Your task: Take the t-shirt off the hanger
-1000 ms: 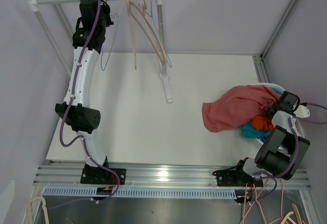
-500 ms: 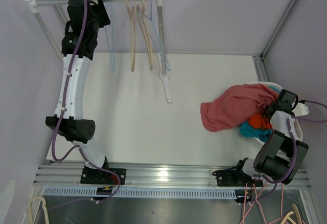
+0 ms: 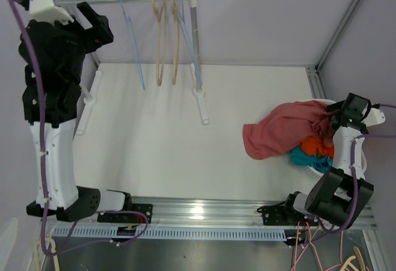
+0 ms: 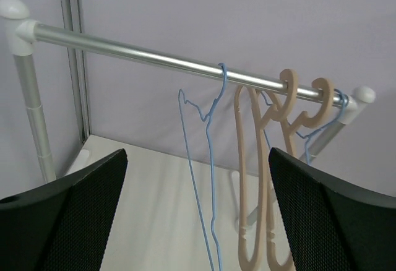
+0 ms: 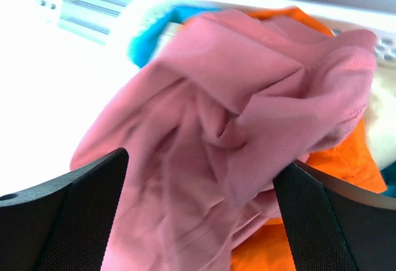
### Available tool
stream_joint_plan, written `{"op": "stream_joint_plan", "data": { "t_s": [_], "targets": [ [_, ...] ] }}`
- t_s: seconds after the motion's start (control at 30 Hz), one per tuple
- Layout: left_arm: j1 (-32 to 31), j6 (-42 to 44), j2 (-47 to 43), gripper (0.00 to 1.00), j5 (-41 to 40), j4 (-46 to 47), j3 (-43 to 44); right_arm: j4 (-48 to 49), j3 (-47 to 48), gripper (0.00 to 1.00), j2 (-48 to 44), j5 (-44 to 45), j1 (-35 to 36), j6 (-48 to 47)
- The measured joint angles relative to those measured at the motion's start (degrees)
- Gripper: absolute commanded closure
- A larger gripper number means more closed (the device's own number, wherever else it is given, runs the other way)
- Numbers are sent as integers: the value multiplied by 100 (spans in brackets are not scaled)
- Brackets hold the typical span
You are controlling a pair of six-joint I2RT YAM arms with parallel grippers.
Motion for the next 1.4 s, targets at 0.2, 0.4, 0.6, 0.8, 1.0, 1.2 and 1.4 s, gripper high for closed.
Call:
{"op": "stream_joint_plan", "data": {
  "t_s": [0.2, 0.4, 0.6, 0.8, 1.0, 1.2, 1.4],
  "targets": [
    [-76, -289, -990, 0, 59, -391, -352, -516, 929, 1, -129, 155, 573, -603],
    [-393, -459, -1777, 0, 116, -549, -1360, -977, 1952, 1, -190, 306, 2275, -1517],
    [-422, -544, -2210, 1, 260, -839, -2632, -1552, 1954, 1, -409, 267, 3069, -1845],
    [-457, -577, -2691, 1, 431, -918, -3473, -1875, 1722, 1, 81, 306, 3993, -2076],
    [-457, -575, -3062, 1, 533, -892, -3683, -1969, 1226, 1, 1167, 289, 4636, -2184],
    [-457, -570, -3099, 1, 680, -859, -3842, -1611, 529, 1, 1665, -125, 4793, -2149],
    [-461, -568, -3206, 1, 765, -868, -3980, -925, 247, 8, 2457, -474, 4798, -2046]
  ]
}}
